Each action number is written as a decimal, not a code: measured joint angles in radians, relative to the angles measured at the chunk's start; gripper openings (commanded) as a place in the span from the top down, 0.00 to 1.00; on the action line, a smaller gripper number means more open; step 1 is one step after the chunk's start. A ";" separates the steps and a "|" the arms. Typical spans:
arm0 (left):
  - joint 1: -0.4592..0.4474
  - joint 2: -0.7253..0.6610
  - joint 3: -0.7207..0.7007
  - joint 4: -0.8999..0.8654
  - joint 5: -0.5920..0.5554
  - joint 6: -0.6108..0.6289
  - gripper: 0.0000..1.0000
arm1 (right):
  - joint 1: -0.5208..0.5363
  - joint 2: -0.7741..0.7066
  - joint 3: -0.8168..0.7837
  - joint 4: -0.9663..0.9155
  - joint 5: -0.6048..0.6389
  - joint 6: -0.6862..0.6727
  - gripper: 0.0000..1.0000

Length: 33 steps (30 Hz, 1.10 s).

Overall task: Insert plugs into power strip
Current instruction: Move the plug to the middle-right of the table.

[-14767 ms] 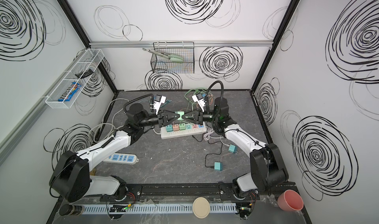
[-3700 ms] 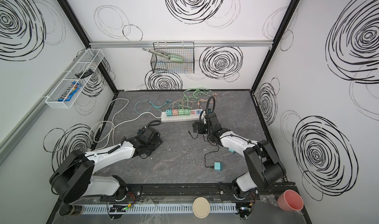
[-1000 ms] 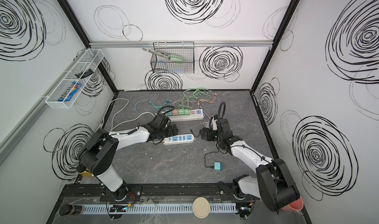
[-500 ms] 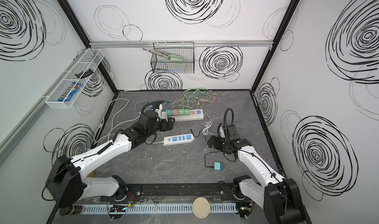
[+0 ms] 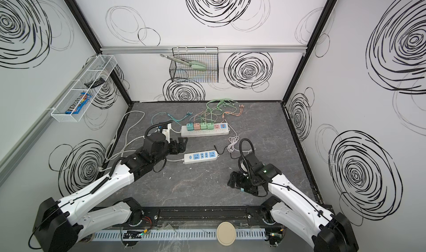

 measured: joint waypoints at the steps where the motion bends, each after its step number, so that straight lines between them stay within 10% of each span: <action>1: 0.006 -0.014 -0.012 0.005 -0.001 -0.005 0.04 | 0.021 -0.003 -0.006 -0.008 0.001 0.021 0.03; 33: 0.234 -0.052 -0.154 0.062 0.261 -0.057 0.04 | -0.071 0.570 0.172 0.590 0.036 -0.100 0.03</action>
